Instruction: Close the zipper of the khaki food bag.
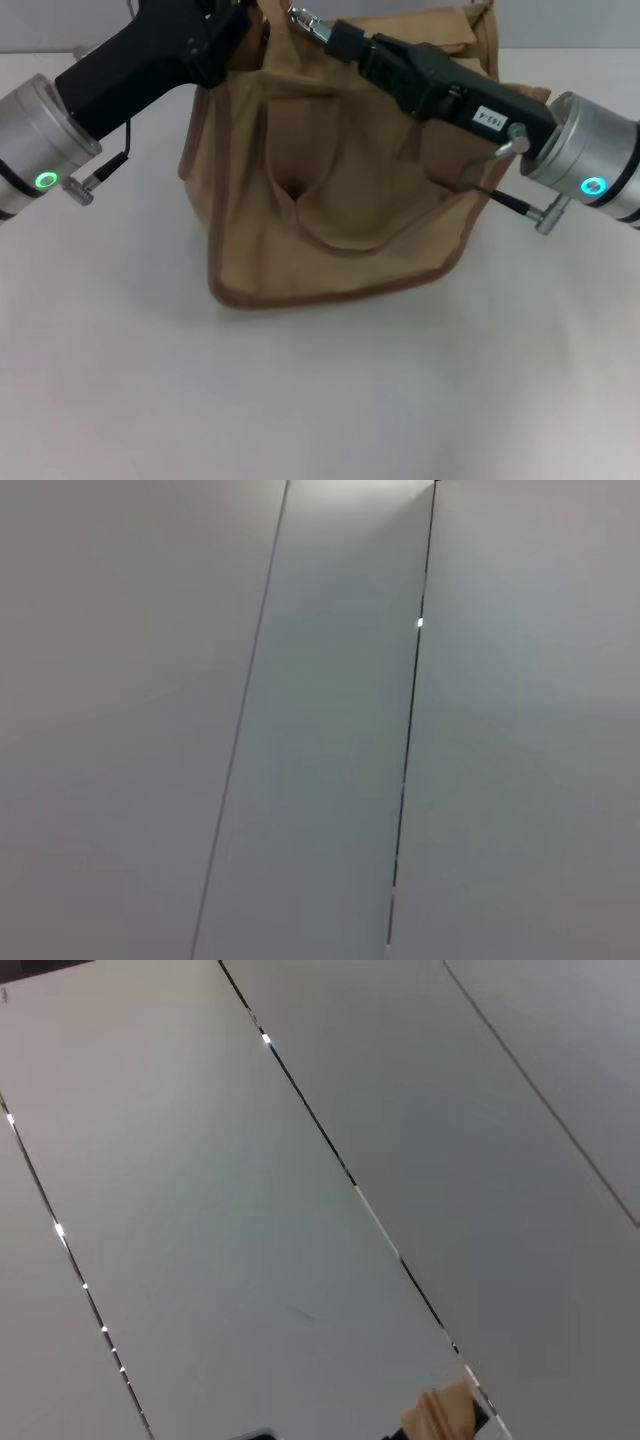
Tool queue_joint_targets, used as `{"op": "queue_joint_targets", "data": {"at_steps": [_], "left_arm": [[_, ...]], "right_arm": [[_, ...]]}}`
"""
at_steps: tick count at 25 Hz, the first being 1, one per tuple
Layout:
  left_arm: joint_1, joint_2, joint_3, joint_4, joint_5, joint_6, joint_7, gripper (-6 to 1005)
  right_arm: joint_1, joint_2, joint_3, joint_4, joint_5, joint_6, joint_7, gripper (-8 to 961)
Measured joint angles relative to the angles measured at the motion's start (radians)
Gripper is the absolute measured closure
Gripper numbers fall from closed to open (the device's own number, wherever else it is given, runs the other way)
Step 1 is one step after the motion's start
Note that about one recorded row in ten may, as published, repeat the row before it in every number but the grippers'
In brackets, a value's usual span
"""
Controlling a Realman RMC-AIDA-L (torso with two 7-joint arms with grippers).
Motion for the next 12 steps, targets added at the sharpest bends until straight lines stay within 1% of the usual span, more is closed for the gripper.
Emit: {"op": "queue_joint_targets", "data": {"at_steps": [6, 12], "left_arm": [[0.036, 0.001, -0.002, -0.009, -0.044, 0.003, 0.006, 947], [0.068, 0.003, -0.002, -0.010, -0.069, 0.018, 0.007, 946]], "right_arm": [[-0.026, -0.003, -0.005, -0.080, -0.005, 0.015, 0.109, 949], [-0.043, -0.005, -0.005, -0.112, -0.006, 0.034, 0.134, 953]]}}
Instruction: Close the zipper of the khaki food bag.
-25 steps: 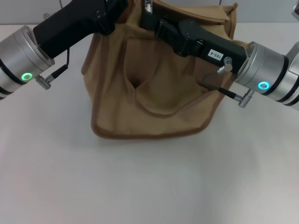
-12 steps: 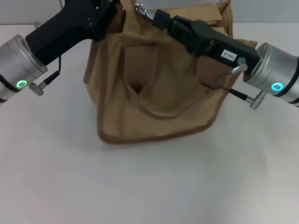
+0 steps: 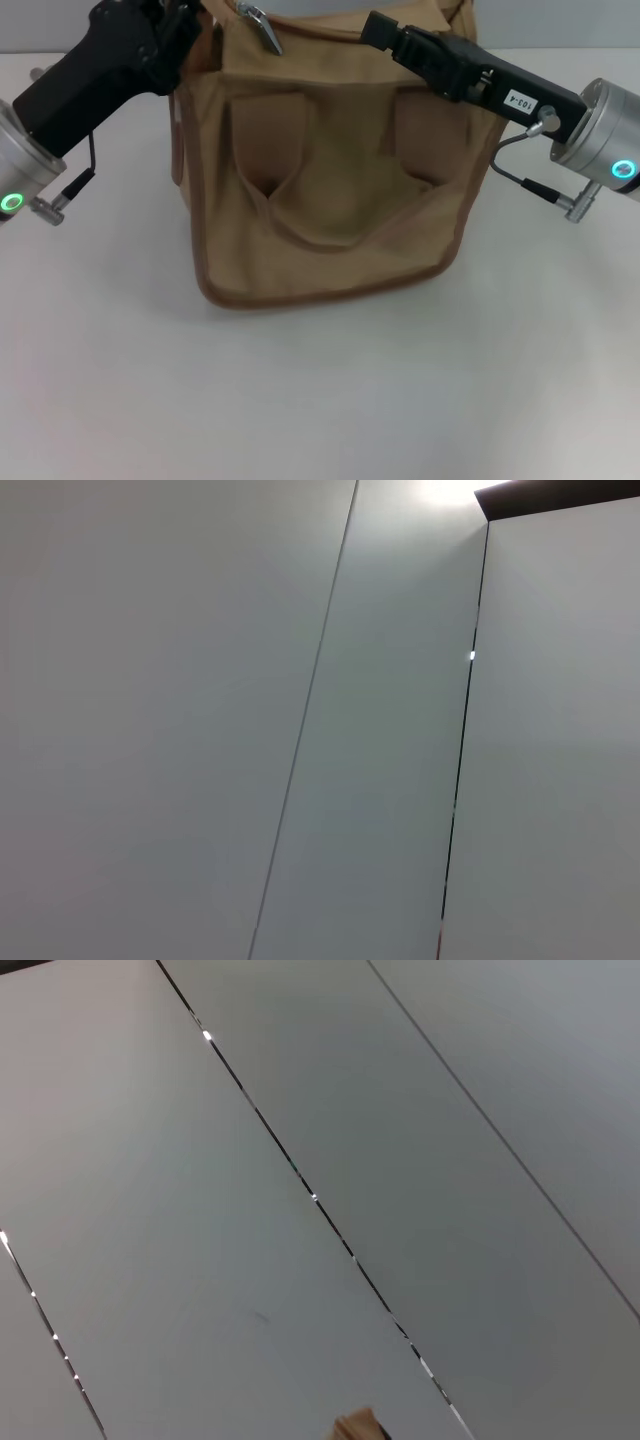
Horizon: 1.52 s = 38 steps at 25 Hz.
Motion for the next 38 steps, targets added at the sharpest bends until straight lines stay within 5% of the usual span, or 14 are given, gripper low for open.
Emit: {"op": "queue_joint_targets", "data": {"at_steps": [13, 30, 38], "left_arm": [[-0.040, -0.003, -0.001, -0.080, -0.051, 0.038, 0.002, 944], [-0.007, -0.003, -0.003, -0.189, -0.115, 0.003, 0.115, 942], [-0.008, -0.003, -0.003, -0.187, -0.116, 0.015, 0.117, 940]], "right_arm": [[0.019, 0.007, -0.007, -0.008, 0.002, -0.038, -0.090, 845], [0.176, 0.008, -0.055, 0.110, 0.007, 0.106, -0.145, 415], [0.203, 0.009, -0.081, 0.141, 0.002, 0.114, -0.121, 385]]}}
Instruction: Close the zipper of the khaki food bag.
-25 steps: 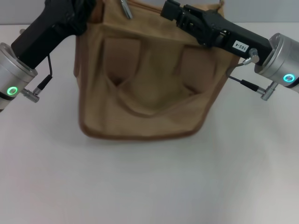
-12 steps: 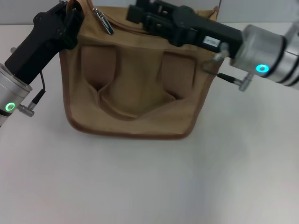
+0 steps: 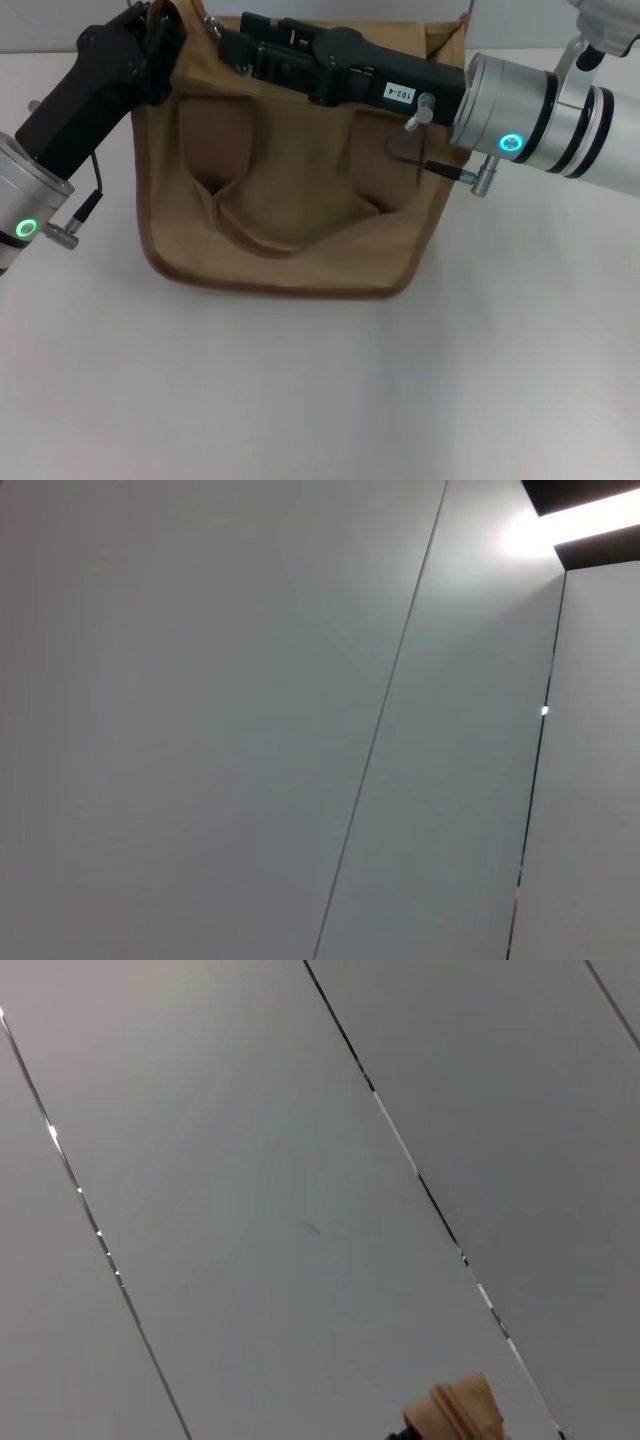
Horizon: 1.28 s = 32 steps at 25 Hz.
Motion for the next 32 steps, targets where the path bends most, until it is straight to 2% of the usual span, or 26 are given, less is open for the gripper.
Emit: {"op": "queue_joint_targets", "data": {"at_steps": [21, 32], "left_arm": [[-0.031, 0.000, 0.000, -0.009, -0.005, 0.015, -0.004, 937], [-0.036, 0.000, 0.000, -0.009, -0.005, 0.010, -0.005, 935]], "right_arm": [[0.020, 0.001, -0.026, 0.033, 0.002, -0.029, 0.013, 387], [0.020, 0.000, -0.017, 0.033, 0.002, 0.011, 0.016, 415]]}}
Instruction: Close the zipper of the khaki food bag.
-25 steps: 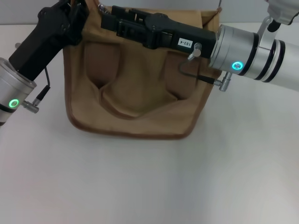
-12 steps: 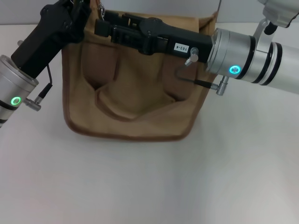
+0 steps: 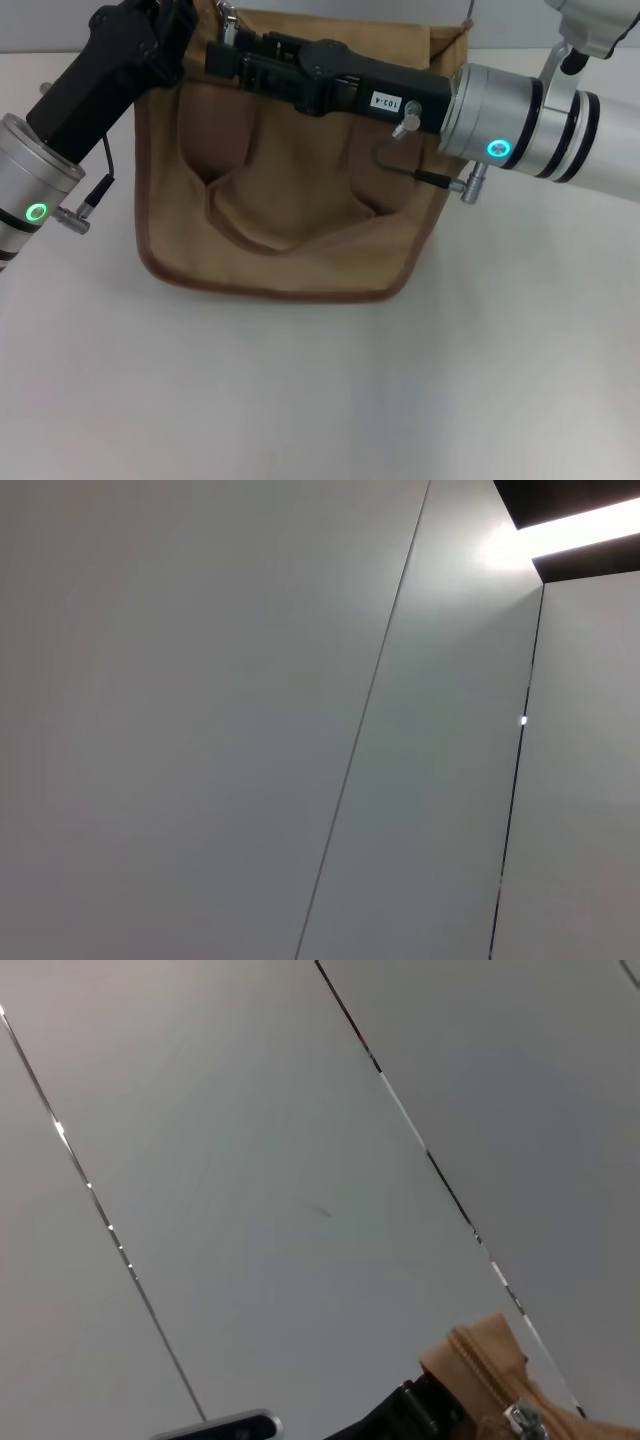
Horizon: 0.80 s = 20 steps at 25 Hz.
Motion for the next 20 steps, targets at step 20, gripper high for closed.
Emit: {"op": "queue_joint_targets", "data": {"at_steps": [20], "left_arm": [[0.000, 0.000, 0.001, 0.000, 0.000, 0.004, -0.003, 932]], "right_arm": [[0.002, 0.000, 0.004, -0.004, 0.027, 0.023, -0.006, 555]]}}
